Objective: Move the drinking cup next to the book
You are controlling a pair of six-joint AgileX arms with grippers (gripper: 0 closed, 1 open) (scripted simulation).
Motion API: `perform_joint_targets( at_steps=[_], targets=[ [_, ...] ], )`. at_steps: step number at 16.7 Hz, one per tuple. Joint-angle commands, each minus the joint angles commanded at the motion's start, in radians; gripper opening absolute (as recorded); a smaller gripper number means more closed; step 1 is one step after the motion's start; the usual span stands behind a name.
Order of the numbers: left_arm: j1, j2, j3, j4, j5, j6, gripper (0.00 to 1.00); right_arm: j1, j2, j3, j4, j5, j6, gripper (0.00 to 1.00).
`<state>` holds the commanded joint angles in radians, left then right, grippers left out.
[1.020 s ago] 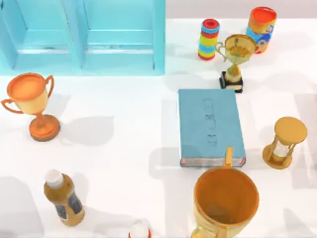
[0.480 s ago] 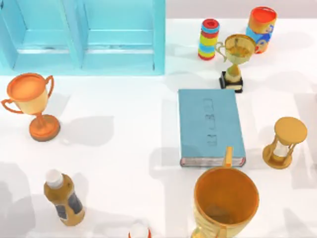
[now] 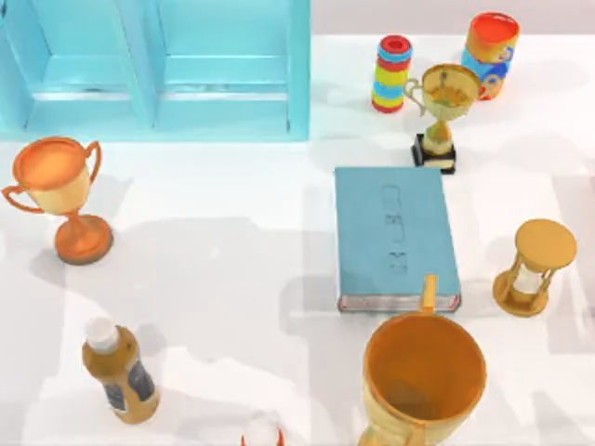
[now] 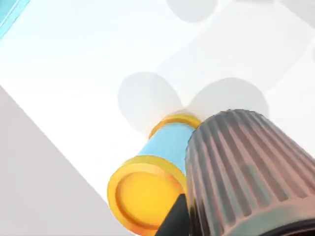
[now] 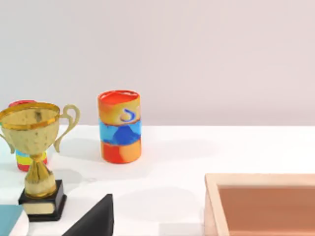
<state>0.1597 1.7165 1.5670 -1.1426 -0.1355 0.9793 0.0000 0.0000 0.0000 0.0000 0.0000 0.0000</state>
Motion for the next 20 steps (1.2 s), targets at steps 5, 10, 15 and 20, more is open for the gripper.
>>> perform_joint_targets(
  at_steps=[5, 10, 15, 20],
  targets=[
    [-0.296, 0.176, 0.292, -0.110, 0.030, -0.673, 0.00, 0.000, 0.000, 0.000, 0.000, 0.000, 0.000, 1.00],
    [-0.570, 0.361, 0.495, -0.238, 0.090, -1.217, 0.00, 0.000, 0.000, 0.000, 0.000, 0.000, 0.000, 1.00],
    [-0.759, 0.488, 0.607, -0.338, 0.139, -1.529, 0.00, 0.000, 0.000, 0.000, 0.000, 0.000, 0.000, 1.00],
    [-0.801, 0.513, 0.627, -0.361, 0.150, -1.590, 0.00, 0.000, 0.000, 0.000, 0.000, 0.000, 0.000, 1.00]
  ],
)
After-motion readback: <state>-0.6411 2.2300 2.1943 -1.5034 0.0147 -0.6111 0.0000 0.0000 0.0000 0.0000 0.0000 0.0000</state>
